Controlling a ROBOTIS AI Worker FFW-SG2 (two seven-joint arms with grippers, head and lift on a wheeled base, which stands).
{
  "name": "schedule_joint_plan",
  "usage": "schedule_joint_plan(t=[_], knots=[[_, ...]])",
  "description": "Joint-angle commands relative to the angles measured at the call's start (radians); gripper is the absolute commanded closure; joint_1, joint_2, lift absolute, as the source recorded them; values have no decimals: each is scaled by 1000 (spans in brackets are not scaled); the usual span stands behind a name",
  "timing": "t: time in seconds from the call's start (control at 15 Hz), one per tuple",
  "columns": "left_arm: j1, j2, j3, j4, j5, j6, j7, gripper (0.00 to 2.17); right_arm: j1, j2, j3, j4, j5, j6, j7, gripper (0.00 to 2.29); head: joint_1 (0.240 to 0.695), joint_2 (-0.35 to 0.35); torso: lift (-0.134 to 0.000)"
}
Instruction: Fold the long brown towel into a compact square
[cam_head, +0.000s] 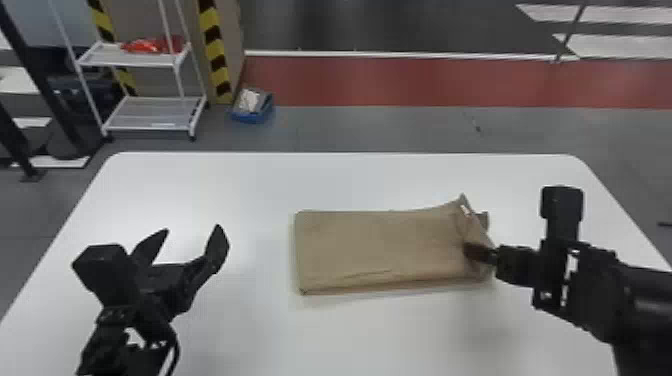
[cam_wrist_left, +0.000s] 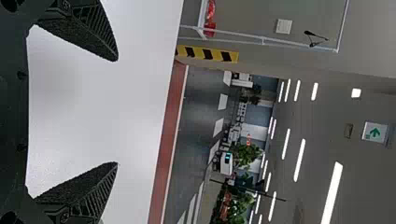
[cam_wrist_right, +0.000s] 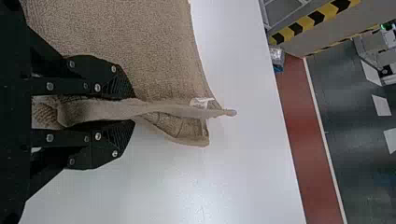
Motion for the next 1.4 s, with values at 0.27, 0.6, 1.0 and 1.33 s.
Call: schedule_joint_plan(t=[0.27,0.6,1.0,1.33], knots=[[7,-6,9,-10,0,-1,-4,83,28,27,-32,-258,-128,58,-15,2003,695,-24,-122],[13,-6,23,-21,2,-1,-6,83,82,63,217,-390,-82,42,-46,2003,695,65,-122],[13,-6,30,-10,2,-1,-12,83,57,71,506,-252,65,-77,-127,1993,695,214,-122],[9,-6,33,2,3,-4,-15,83,18,71,666,-75,87,-209,-139,1362,695,297,-122]])
